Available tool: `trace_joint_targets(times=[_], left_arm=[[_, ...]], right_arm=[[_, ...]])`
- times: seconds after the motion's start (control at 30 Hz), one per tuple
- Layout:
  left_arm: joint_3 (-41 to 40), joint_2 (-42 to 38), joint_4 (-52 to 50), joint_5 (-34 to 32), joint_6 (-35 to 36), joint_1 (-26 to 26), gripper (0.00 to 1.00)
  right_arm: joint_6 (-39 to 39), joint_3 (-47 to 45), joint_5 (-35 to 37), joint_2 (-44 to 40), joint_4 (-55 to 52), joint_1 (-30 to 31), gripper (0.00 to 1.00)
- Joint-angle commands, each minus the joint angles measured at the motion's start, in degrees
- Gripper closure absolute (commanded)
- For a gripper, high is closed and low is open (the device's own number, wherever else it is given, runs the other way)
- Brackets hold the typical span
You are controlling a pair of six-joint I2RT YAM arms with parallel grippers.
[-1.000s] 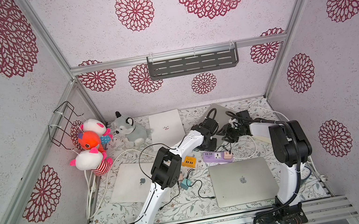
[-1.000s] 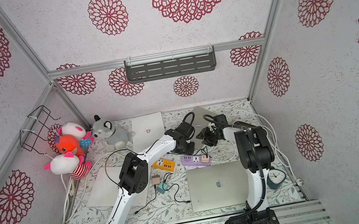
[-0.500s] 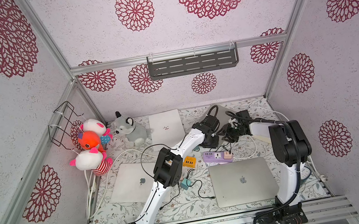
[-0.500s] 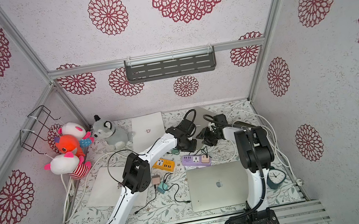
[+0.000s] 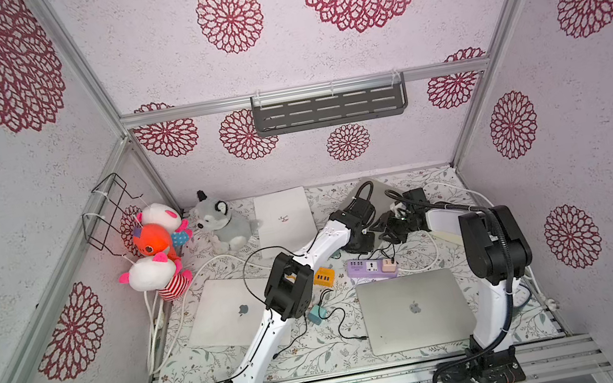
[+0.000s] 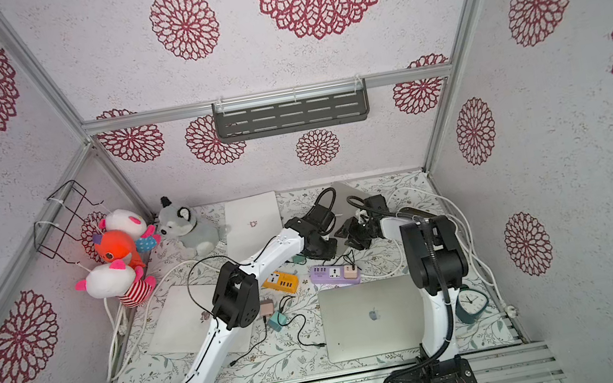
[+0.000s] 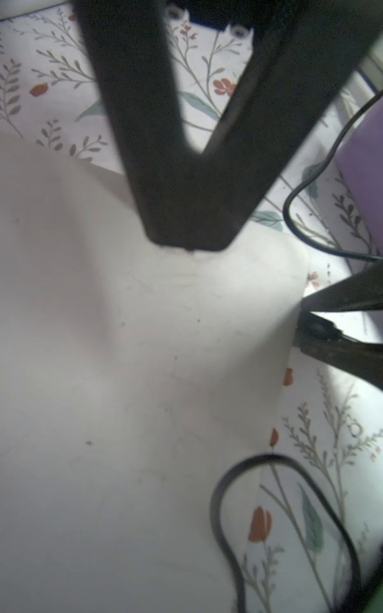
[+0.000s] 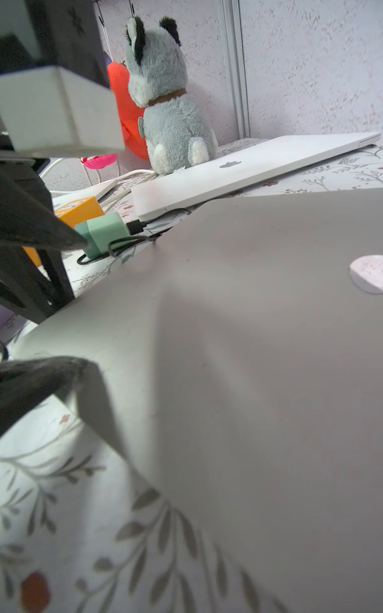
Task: Unplug the laptop charger
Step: Remove the charging cable from the laptop.
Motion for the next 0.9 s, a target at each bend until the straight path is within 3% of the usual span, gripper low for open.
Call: trace_joint_targets(times=[0.0,0.3,0.47,0.87], left_arm=[[-4.0,-1.0,0.2,-4.2,0.3,0.3,0.88],[-7.9,-3.2,0.1,-4.1,-0.4,-0.2,0.97],[-8.2,-4.5,-1.8,-6.4,0.4,-0.1,0.98],[-11.5,-6.7,-0.6,-4.7,-1.2,-0.1,1.00]], right_arm=[[-1.3,-0.9,4.1,3.0,-4.4,-0.3,0.46],[-1.5,-0.9,4.6,2.9,-4.7,-0.3,0.46],[-1.5,-0.9,4.6,3.1,-5.3,-0.4,0.46],[-1.6,0.1,4.8,2.7,-6.1,-0.6,0.46]])
